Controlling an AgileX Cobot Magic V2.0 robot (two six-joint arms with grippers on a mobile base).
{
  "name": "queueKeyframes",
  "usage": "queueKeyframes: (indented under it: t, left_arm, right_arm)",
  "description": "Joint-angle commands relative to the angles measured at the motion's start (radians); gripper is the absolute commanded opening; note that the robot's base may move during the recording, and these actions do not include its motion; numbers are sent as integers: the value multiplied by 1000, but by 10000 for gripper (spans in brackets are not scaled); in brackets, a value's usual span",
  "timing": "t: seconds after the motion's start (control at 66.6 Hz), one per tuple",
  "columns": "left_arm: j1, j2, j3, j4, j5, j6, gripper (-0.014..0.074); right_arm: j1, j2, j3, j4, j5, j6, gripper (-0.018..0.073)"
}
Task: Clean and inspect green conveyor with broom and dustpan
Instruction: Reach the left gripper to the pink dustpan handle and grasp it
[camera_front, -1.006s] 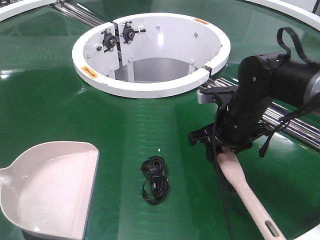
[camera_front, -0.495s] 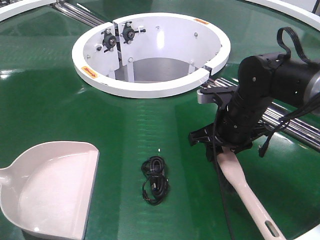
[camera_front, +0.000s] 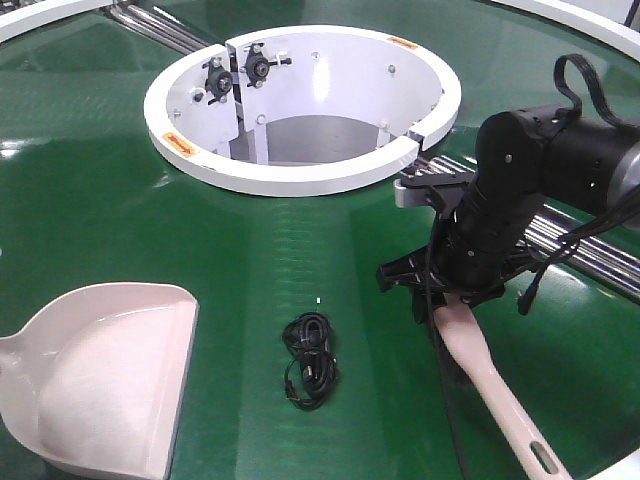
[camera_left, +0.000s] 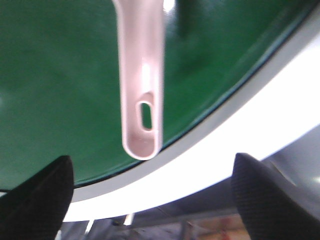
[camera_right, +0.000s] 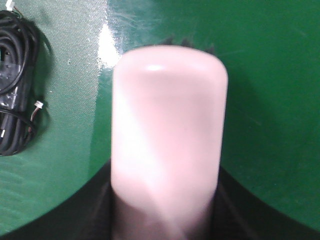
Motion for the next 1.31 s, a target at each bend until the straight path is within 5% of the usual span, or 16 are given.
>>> queueKeyframes:
  t: [0.0,0.375,1.291]
  left_arm:
    - [18,47,-58,27,52,-37,590]
    - [153,184,-70,-29,10,-43,590]
    - [152,326,-234,-39,51,-44,590]
  right_arm:
    - [2,-49,-25,-3,-15,-3,-3]
    - [2,-49,-25,-3,-15,-3,-3]
    - [2,-49,-25,-3,-15,-3,-3]
